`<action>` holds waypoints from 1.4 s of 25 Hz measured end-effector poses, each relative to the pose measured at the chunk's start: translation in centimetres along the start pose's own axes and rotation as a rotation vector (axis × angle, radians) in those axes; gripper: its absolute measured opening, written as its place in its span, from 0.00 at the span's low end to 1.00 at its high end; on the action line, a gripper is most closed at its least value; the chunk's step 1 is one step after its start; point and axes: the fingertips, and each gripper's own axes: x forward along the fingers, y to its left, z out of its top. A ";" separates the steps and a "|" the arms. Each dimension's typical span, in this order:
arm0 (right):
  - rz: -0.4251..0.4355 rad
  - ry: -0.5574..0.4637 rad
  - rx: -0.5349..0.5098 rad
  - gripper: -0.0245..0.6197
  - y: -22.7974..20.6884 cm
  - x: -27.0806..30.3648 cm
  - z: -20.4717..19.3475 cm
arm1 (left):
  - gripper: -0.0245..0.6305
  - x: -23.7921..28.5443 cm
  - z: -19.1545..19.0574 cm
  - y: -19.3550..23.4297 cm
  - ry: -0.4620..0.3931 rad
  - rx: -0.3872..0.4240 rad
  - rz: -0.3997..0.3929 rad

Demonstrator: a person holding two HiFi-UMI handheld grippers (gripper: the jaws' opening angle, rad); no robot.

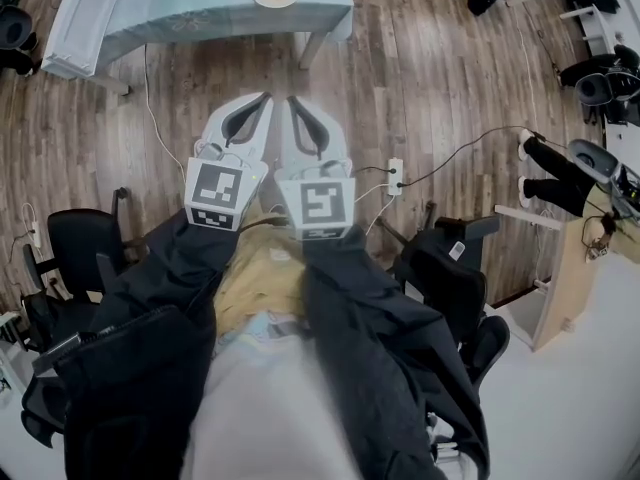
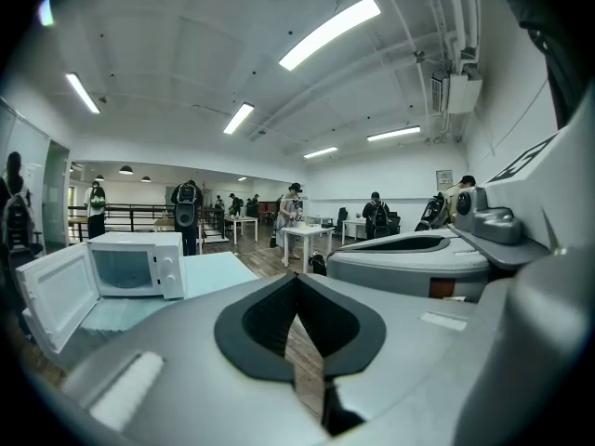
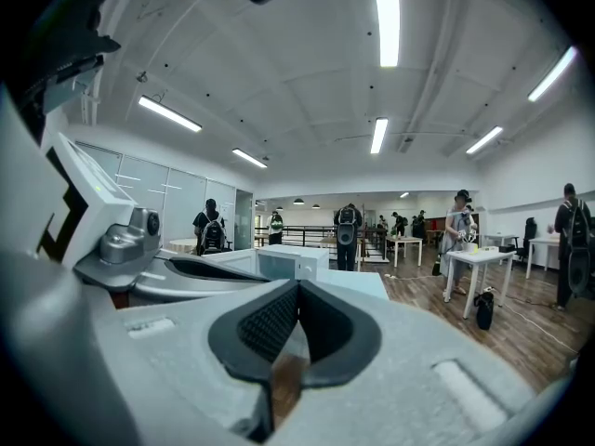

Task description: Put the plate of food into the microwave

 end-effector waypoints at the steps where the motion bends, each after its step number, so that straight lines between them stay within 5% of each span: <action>1: -0.001 0.000 0.001 0.03 -0.2 0.9 0.2 | 0.03 0.5 0.1 0.9 0.001 -0.001 0.004; 21: -0.016 0.041 0.019 0.03 0.1 16.9 1.5 | 0.03 7.4 1.3 15.8 0.017 -0.035 0.010; 35: -0.010 0.093 0.026 0.03 -0.3 20.1 0.3 | 0.03 9.4 0.3 18.4 0.046 -0.088 0.006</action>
